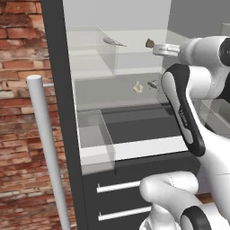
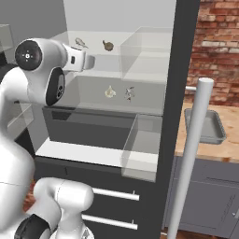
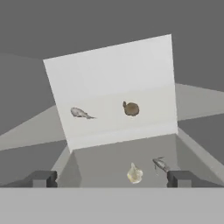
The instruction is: Place one garlic and one fish in each tupperware on the nearby counter, to pack two identical lunches.
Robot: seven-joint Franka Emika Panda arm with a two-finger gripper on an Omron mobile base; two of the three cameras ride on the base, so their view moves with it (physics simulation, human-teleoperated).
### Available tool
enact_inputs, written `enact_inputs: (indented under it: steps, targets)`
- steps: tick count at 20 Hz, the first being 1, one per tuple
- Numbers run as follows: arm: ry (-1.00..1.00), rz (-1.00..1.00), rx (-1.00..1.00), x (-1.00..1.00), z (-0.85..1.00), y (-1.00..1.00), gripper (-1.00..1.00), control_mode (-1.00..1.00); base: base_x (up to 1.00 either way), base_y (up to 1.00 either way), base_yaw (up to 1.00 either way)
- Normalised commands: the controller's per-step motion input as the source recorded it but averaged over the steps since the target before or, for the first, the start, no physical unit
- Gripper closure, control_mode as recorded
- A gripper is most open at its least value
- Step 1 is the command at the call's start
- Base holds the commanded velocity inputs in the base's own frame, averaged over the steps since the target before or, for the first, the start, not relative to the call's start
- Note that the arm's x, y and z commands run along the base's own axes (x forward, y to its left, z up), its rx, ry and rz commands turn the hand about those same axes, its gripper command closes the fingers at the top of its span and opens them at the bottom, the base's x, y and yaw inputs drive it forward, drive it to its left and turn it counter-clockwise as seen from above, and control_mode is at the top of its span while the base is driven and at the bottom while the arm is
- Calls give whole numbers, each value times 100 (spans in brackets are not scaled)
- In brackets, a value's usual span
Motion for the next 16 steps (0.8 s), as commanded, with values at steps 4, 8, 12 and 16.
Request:
enact_inputs:
  steps: [4,8,12,16]
  targets:
    - [9,0,-12,44,0,-1,-100,-100,0,0,0]
    - [17,-1,-6,69,1,-8,-100,-100,0,0,0]
    - [15,0,-1,65,1,-27,-100,-100,0,0,0]
    - [11,0,0,52,0,-25,-100,-100,0,0,0]
